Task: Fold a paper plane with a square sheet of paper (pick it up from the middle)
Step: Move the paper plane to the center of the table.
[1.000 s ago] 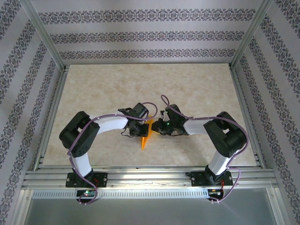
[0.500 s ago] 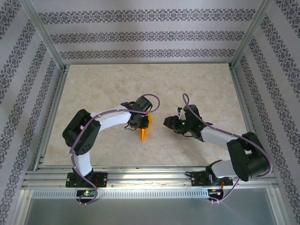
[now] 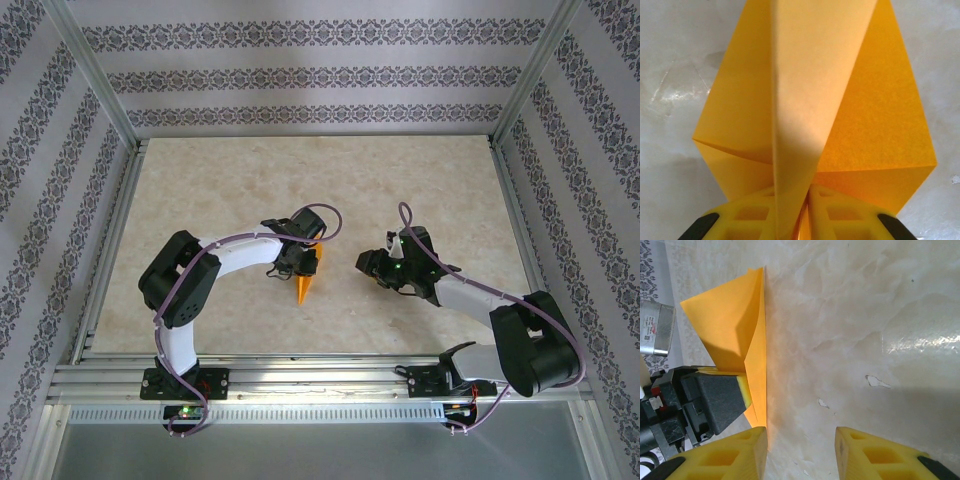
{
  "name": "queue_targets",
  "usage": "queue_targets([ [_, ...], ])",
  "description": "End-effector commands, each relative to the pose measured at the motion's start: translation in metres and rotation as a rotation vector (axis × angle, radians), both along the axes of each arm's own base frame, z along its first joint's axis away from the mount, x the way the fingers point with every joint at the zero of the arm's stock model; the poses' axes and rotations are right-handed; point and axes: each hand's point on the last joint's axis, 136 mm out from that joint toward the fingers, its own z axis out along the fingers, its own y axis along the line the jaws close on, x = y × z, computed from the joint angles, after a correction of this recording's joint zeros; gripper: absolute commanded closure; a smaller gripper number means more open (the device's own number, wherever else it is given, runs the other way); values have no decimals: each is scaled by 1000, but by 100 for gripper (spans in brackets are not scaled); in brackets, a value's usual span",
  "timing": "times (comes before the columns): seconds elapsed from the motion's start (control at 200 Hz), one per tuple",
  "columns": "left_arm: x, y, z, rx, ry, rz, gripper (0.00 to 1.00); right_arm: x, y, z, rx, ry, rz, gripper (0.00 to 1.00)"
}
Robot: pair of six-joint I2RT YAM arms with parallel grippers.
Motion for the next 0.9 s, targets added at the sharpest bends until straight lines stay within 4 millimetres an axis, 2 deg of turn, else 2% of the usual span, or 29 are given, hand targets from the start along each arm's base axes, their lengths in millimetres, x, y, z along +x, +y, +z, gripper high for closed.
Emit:
queue_targets([
  [0.0,-10,0,2,16,35,8,83,-3,-2,-6,1,14,6,60],
  [0.33,-14,-11,6,-51,42,11,79,-3,0,-11,4,34,11,60],
  [0.48,-13,-14,7,-42,24,3,86,-4,0,-12,2,34,10,60],
  [0.595,-12,-5,4,35,14,0,92,-5,-1,-14,0,39,7,60],
  [0.784,-3,18,11,172,-37,37,94,-5,-2,-13,-3,34,5,60],
  [0.894,0,21,12,192,-46,50,92,-5,-2,-13,-3,35,5,59],
])
